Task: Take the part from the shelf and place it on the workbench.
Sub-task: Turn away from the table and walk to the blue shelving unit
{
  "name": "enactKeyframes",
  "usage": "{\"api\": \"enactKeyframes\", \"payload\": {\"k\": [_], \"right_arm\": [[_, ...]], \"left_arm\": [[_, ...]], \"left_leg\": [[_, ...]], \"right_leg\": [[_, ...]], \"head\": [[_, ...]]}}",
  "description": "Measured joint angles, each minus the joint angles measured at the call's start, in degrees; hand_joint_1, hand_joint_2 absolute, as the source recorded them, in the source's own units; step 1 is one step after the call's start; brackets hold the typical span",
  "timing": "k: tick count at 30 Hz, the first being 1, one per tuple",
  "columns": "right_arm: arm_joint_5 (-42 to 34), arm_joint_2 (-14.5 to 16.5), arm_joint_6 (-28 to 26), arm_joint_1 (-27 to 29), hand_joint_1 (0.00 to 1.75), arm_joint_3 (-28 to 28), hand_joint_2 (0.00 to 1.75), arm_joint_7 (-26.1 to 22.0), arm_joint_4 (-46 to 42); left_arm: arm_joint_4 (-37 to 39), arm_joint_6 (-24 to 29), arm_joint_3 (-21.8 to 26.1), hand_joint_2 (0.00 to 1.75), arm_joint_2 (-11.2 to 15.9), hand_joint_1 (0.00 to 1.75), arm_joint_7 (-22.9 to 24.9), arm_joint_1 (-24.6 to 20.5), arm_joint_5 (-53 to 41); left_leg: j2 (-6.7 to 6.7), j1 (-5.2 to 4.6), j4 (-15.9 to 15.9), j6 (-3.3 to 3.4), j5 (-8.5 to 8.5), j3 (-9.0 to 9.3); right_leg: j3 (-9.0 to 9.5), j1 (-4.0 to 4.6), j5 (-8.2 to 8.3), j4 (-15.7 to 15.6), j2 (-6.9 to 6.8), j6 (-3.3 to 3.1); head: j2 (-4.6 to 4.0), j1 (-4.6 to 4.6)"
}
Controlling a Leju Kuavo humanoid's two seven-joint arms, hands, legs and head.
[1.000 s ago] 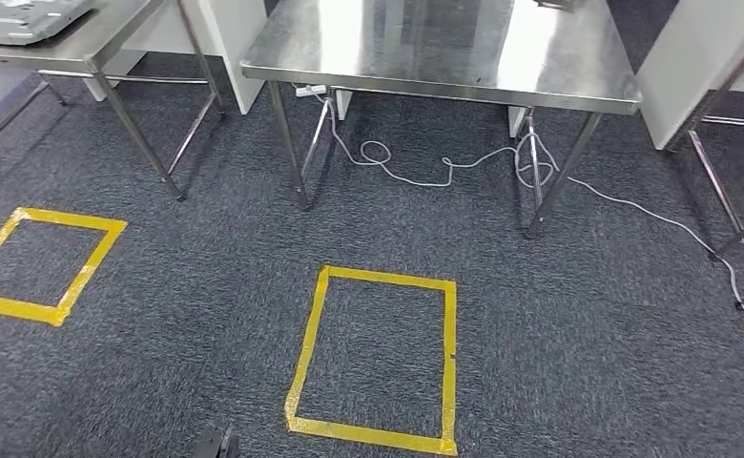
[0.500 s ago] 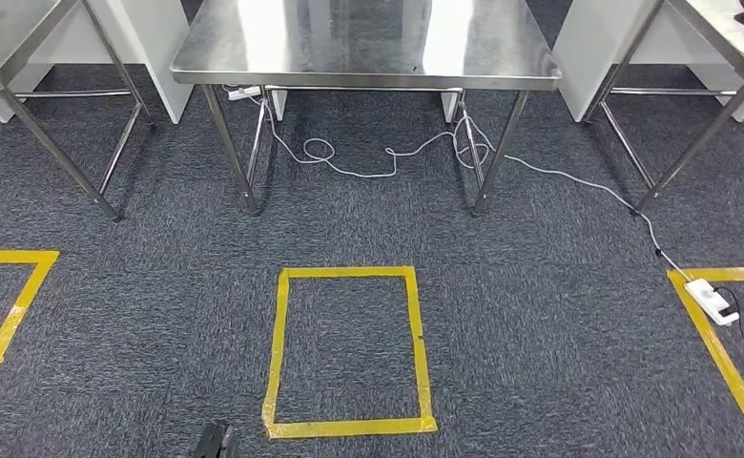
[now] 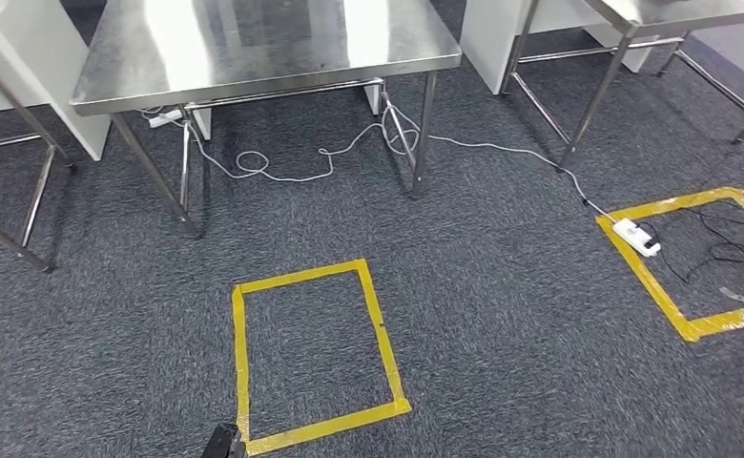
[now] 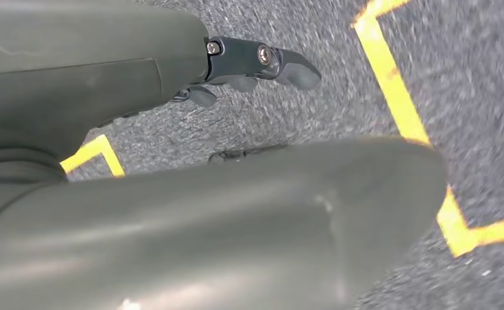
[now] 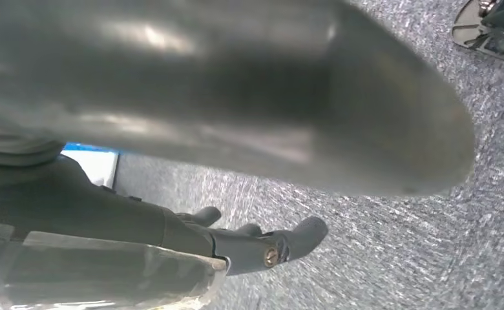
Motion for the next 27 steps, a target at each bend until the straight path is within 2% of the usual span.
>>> {"api": "enactKeyframes", "payload": {"k": [1,2,3,4,5,7,8,9,11,12,13,15,16,17,18,19,20,21,22,23,24,25,26,27], "right_arm": [[0.1,0.0,0.0,0.0,0.0,0.0,0.0,0.0,0.0],[0.3,0.1,0.0,0.0,0.0,0.0,0.0,0.0,0.0],[0.4,0.1,0.0,0.1,0.0,0.0,0.0,0.0,0.0],[0.4,0.1,0.1,0.2,0.0,0.0,0.0,0.0,0.0],[0.5,0.1,0.2,0.3,0.0,0.0,0.0,0.0,0.0],[0.7,0.1,0.3,0.2,0.0,0.0,0.0,-0.1,0.0],[0.8,0.1,0.3,0.2,0.0,0.0,0.0,-0.1,0.0],[0.9,0.1,0.3,0.1,0.0,0.0,0.0,-0.1,0.0],[1.0,0.0,0.3,0.3,0.0,0.0,0.0,-0.1,0.0],[1.0,0.0,0.3,0.4,0.0,0.0,0.0,-0.1,0.0],[1.1,0.0,0.3,0.5,0.0,0.0,0.0,-0.1,0.0],[1.1,0.0,0.3,0.4,0.0,0.0,0.0,-0.1,0.0],[1.1,0.0,0.3,0.3,0.0,0.0,0.0,-0.2,0.0],[1.1,0.0,0.3,0.3,0.0,0.0,0.0,-0.2,0.0],[1.1,0.0,0.3,0.3,0.0,0.0,0.0,-0.3,0.0],[1.1,-0.1,0.3,0.4,0.0,0.0,0.0,-0.3,0.0],[1.1,-0.1,0.3,0.5,0.0,0.0,0.0,-0.3,0.0],[1.1,-0.2,0.3,0.5,0.0,0.0,0.0,-0.3,0.0],[1.0,-0.2,0.3,0.3,0.0,0.0,0.0,-0.3,0.0],[0.9,-0.2,0.3,0.2,0.0,0.0,0.0,-0.3,0.0],[0.6,-0.2,0.3,0.1,0.0,-0.1,0.0,-0.3,0.0],[0.1,-0.2,0.4,0.0,0.0,-0.2,0.0,-0.4,0.0],[-0.5,-0.2,0.5,0.0,0.0,-0.4,0.0,-0.5,0.0],[-1.2,-0.1,0.6,0.1,0.0,-0.7,0.0,-0.7,0.0]], "left_arm": [[0.0,0.0,-0.1,1.75,0.0,0.0,0.1,0.1,-0.1],[0.0,0.0,-0.2,1.75,0.1,0.0,0.2,0.2,-0.1],[0.0,0.0,-0.2,1.75,0.1,0.0,0.2,0.3,-0.1],[0.0,0.0,-0.2,1.75,0.1,0.0,0.3,0.3,0.0],[0.0,0.0,-0.2,1.75,0.1,0.0,0.3,0.3,0.0],[0.0,0.0,-0.2,1.75,0.1,0.0,0.4,0.3,0.1],[0.0,0.0,-0.2,1.75,0.2,0.0,0.5,0.3,0.1],[0.0,0.0,-0.2,1.75,0.2,0.0,0.5,0.3,0.1],[0.0,0.0,-0.2,1.75,0.1,0.0,0.6,0.2,0.2],[0.0,0.0,-0.2,1.75,0.1,0.0,0.6,0.2,0.2],[0.0,-0.1,-0.2,1.75,0.0,0.0,0.6,0.1,0.2],[-0.1,-0.1,-0.2,1.75,0.0,0.0,0.7,0.2,0.2],[-0.1,-0.1,-0.2,1.75,0.0,0.0,0.7,0.3,0.2],[-0.1,-0.1,-0.2,1.75,0.0,0.0,0.7,0.3,0.2],[-0.1,-0.1,-0.2,1.75,0.0,0.0,0.7,0.4,0.2],[-0.1,-0.1,-0.2,1.75,-0.1,0.0,0.7,0.4,0.3],[-0.1,-0.1,-0.2,1.75,-0.1,0.0,0.7,0.4,0.3],[-0.1,-0.1,-0.2,1.75,-0.1,0.0,0.7,0.4,0.3],[-0.1,-0.2,-0.2,1.75,-0.1,0.0,0.8,0.4,0.5],[-0.1,-0.6,-0.2,1.75,-0.2,0.0,0.9,0.4,0.9],[-0.1,-1.2,-0.1,1.75,-0.2,0.0,1.3,0.4,1.5],[-0.1,-2.1,0.0,1.31,-0.2,0.0,1.8,0.4,2.2],[-0.1,-3.2,0.2,0.87,-0.2,0.0,2.3,0.4,3.0],[-0.1,-4.3,0.4,0.44,-0.2,0.0,2.9,0.4,3.6]], "left_leg": [[-0.56,0.05,3.9,-0.08,-1.87,-1.7],[-0.81,0.1,7.1,-0.14,-3.0,-3.09],[-0.89,0.19,8.2,-0.16,-2.88,-3.57],[-0.98,0.33,7.0,-0.13,-1.61,-2.98],[-1.4,0.54,3.7,-0.07,0.51,-1.35],[-3.94,0.98,-4.0,0.16,3.94,2.29],[-4.94,1.04,-6.3,0.25,4.67,3.3],[-5.53,0.95,-7.3,0.4,4.77,3.56],[-4.45,0.67,-7.7,1.01,5.18,3.33],[-3.83,0.61,-8.1,1.49,5.64,3.29],[-3.06,0.63,-8.6,2.04,6.13,3.21],[-1.38,0.49,-9.1,2.71,6.78,2.87],[-0.45,0.37,-9.1,2.86,6.9,2.6],[0.44,0.26,-9.1,2.86,6.97,2.4],[1.29,0.2,-9.0,2.82,7.04,2.24],[2.11,0.17,-9.0,2.76,7.11,2.13],[2.84,0.16,-9.0,2.66,7.16,2.09],[3.52,0.1,-9.0,2.5,7.19,2.12],[4.17,-0.1,-8.9,2.25,7.13,2.18],[4.79,-0.3,-8.9,1.93,7.07,2.31],[5.43,-0.48,-8.8,1.57,6.97,2.48],[6.1,-0.58,-8.8,1.2,6.88,2.65],[6.74,-0.51,-8.8,0.84,6.83,2.84],[6.48,-0.33,-8.6,0.38,6.54,2.85]], "right_leg": [[-0.17,0.1,0.1,0.0,0.74,-0.14],[-0.31,0.17,0.19,0.1,1.56,-0.19],[-0.4,0.2,0.26,0.2,2.41,-0.19],[-0.46,0.21,0.31,0.3,3.27,-0.16],[-0.49,0.2,0.34,0.5,4.12,-0.1],[-0.83,0.34,0.4,1.0,5.66,0.15],[-1.2,0.47,0.52,1.2,6.3,0.46],[-1.63,0.55,0.71,1.3,6.87,0.87],[-2.46,0.65,1.31,1.1,7.87,1.93],[-2.98,0.69,1.31,1.3,7.43,2.22],[-3.92,0.8,0.68,2.6,6.23,2.22],[-7.24,0.82,-2.45,8.8,2.9,1.62],[-9.26,0.77,-4.38,13.1,1.9,1.41],[-10.81,0.69,-5.78,16.7,1.49,1.5],[-11.34,0.64,-6.44,18.6,1.32,1.8],[-10.55,0.61,-6.26,18.1,1.13,2.28],[-8.36,0.59,-5.35,15.0,0.66,2.8],[-5.26,0.57,-4.19,10.4,-0.61,3.19],[-2.44,0.66,-3.17,5.9,-2.39,3.28],[-0.43,0.85,-2.41,2.6,-3.77,3.09],[0.43,1.06,-2.05,1.0,-4.68,2.66],[0.35,1.29,-1.91,0.7,-4.58,2.17],[0.15,1.35,-1.72,0.7,-3.75,1.67],[0.11,1.0,-1.56,0.6,-3.01,1.17]], "head": [[0.0,0.01],[0.0,0.02],[0.0,0.02],[0.0,0.03],[0.0,0.02],[0.0,0.03],[0.0,0.04],[0.0,0.07],[0.0,0.08],[0.0,0.09],[0.0,0.21],[0.0,0.5],[0.0,0.65],[0.0,0.67],[0.0,0.67],[0.0,0.69],[0.0,0.69],[0.0,0.7],[0.0,0.73],[0.0,0.69],[0.0,0.62],[0.0,0.56],[0.0,0.47],[0.0,0.43]]}}
